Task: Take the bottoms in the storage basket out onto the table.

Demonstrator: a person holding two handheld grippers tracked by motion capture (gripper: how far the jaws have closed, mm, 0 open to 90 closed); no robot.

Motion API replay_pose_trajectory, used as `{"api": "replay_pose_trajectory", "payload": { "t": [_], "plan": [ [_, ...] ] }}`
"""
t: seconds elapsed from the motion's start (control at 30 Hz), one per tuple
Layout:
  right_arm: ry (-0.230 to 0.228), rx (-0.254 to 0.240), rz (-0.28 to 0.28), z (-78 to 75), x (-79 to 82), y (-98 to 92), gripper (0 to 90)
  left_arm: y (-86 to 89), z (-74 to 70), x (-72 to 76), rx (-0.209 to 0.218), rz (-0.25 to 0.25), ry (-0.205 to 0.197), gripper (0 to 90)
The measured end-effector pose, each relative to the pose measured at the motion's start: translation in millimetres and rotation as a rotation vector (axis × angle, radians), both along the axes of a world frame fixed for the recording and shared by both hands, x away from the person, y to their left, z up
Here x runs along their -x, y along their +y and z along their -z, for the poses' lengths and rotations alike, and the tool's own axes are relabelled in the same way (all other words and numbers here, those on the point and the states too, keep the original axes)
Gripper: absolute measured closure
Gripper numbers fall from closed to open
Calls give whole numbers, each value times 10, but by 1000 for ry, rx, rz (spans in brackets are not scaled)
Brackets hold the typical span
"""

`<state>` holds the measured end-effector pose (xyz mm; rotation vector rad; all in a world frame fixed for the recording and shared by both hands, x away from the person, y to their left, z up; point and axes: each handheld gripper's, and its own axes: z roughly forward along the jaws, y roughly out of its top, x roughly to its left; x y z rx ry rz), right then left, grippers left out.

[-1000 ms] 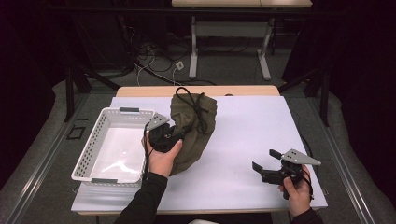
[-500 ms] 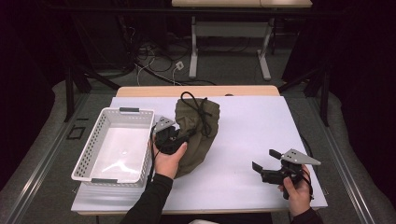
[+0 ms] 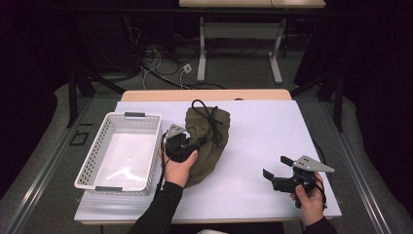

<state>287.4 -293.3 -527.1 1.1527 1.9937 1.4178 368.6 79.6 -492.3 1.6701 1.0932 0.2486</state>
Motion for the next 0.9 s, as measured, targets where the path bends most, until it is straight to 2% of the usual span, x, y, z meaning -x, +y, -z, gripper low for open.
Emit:
{"api": "replay_pose_trajectory", "payload": {
  "t": [0.33, 0.9],
  "plan": [
    [-3, 0, 0, 2, -6, 3, 104, -26, 101, -75, -4, -11, 33, 731],
    [2, -2, -2, 6, -12, 6, 105, -92, 174, -141, 2, -11, 70, 726]
  ]
}}
